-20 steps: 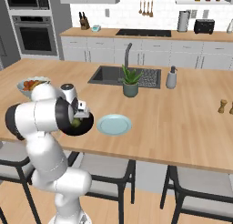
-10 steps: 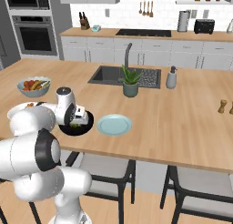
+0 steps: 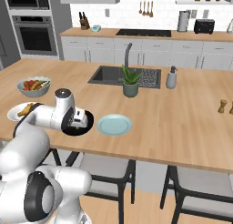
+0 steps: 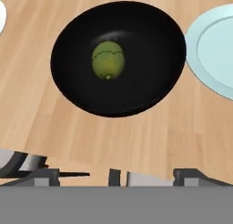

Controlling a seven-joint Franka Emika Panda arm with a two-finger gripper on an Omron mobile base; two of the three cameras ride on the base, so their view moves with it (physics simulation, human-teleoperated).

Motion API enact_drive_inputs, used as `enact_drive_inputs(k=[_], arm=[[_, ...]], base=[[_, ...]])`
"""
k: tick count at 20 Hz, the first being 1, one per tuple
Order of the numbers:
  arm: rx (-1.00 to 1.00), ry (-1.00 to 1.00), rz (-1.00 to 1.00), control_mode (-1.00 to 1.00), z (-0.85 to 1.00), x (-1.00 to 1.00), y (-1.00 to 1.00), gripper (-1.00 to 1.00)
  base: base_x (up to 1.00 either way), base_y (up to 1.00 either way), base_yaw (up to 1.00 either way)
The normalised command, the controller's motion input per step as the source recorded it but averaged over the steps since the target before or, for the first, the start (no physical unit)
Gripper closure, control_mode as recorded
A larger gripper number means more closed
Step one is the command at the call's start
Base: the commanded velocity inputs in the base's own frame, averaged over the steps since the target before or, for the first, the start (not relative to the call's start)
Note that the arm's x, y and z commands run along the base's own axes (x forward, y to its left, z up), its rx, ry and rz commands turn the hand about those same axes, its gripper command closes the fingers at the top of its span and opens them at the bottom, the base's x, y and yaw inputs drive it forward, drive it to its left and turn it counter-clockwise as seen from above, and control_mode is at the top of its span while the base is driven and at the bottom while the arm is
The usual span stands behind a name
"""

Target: Pick the chicken drumstick and lime from their plates and place them in the bowl. Then put the bowl in the fridge.

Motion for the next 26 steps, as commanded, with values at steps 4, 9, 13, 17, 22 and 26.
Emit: enact_drive_inputs(k=[4, 9, 13, 17, 22, 26], arm=[[0.0, 0.0, 0.0, 1.0, 0.0, 0.0, 0.0, -1.0], [0.0, 0.0, 0.0, 1.0, 0.0, 0.0, 0.0, -1.0], [0.0, 0.0, 0.0, 1.0, 0.0, 0.0, 0.0, -1.0], [0.0, 0.0, 0.0, 1.0, 0.0, 0.0, 0.0, -1.0], [0.0, 0.0, 0.0, 1.0, 0.0, 0.0, 0.0, -1.0], [0.0, 0.0, 0.0, 1.0, 0.0, 0.0, 0.0, -1.0]], base=[[-0.27, 0.4, -0.02], [-0.54, 0.97, -0.13], [-0.68, 1.0, -0.17], [0.24, 0.67, -0.16], [0.99, -0.02, -0.04], [1.0, 0.09, -0.01]])
